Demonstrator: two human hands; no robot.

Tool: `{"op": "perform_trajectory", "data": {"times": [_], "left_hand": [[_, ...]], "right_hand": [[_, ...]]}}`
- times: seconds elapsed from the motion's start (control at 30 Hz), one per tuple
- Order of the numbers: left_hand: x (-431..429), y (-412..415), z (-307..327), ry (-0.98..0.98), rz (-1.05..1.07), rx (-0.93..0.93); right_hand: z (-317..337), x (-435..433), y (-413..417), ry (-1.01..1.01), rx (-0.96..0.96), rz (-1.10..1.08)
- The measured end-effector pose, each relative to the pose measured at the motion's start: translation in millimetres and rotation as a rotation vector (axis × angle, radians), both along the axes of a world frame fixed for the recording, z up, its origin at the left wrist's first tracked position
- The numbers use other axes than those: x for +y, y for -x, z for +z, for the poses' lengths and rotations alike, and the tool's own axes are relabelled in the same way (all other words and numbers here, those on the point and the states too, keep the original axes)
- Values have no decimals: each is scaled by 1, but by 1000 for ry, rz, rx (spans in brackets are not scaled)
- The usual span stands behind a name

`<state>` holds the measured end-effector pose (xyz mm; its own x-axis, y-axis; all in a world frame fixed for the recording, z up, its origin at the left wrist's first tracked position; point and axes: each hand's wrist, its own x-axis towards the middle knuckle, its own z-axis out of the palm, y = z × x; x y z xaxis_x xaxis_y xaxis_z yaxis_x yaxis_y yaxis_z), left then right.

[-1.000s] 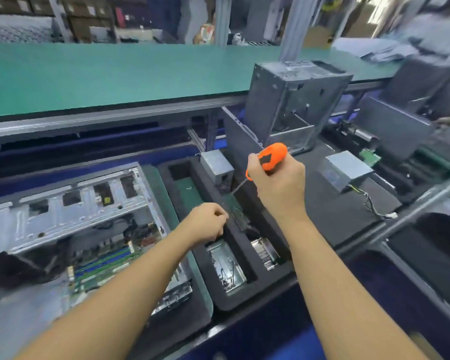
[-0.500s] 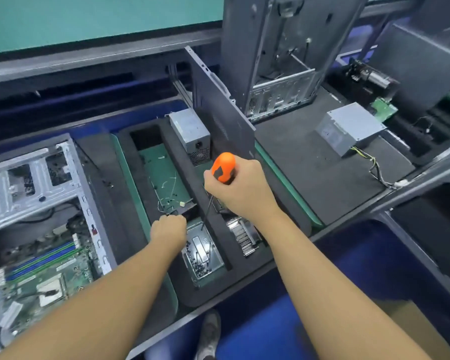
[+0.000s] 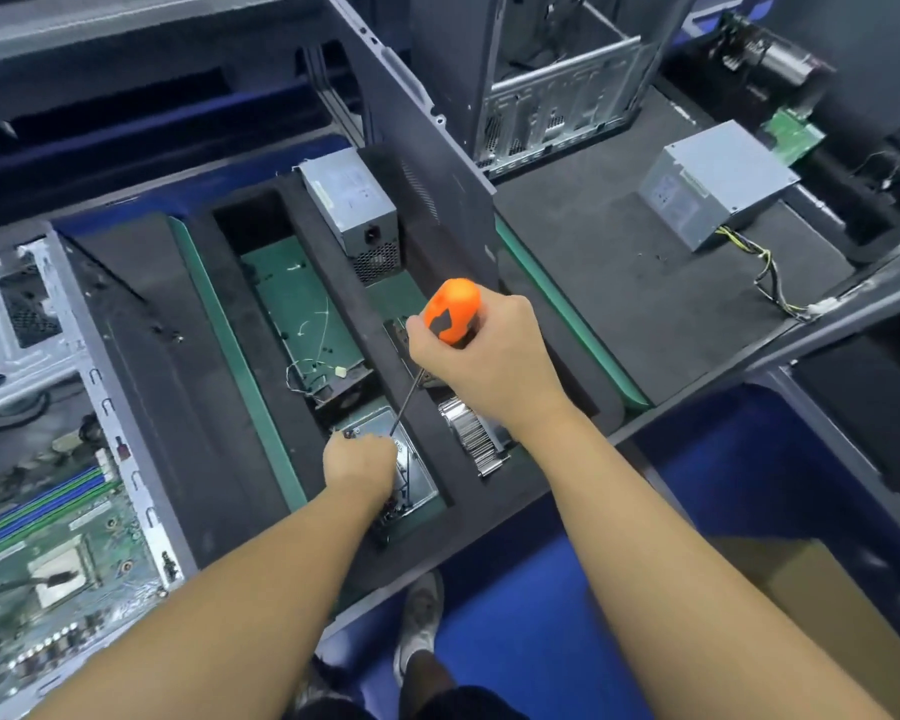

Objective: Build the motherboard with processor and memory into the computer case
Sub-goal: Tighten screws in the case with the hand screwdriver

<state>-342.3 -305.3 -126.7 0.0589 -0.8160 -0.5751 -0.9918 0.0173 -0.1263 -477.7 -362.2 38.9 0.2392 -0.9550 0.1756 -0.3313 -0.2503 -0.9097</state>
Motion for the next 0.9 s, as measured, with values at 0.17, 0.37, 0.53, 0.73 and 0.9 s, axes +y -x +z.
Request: {"op": "perform_trajectory", "data": {"times": [0.17, 0.37, 0.53, 0.73, 0.9], "left_hand": [[-7, 9, -8, -85, 38, 77], [7, 20, -22, -39, 67, 109], [6, 14, -22, -80, -20, 203], [6, 16, -24, -100, -109, 209], [7, 15, -24, -107, -183, 200]], "right_hand": [[-5, 1, 6, -19, -41, -28], [-11, 1, 11, -46, -54, -53], [-12, 1, 13, -25, -66, -66], [-11, 3, 12, -57, -83, -53], [-9, 4, 12, -70, -82, -53]]}}
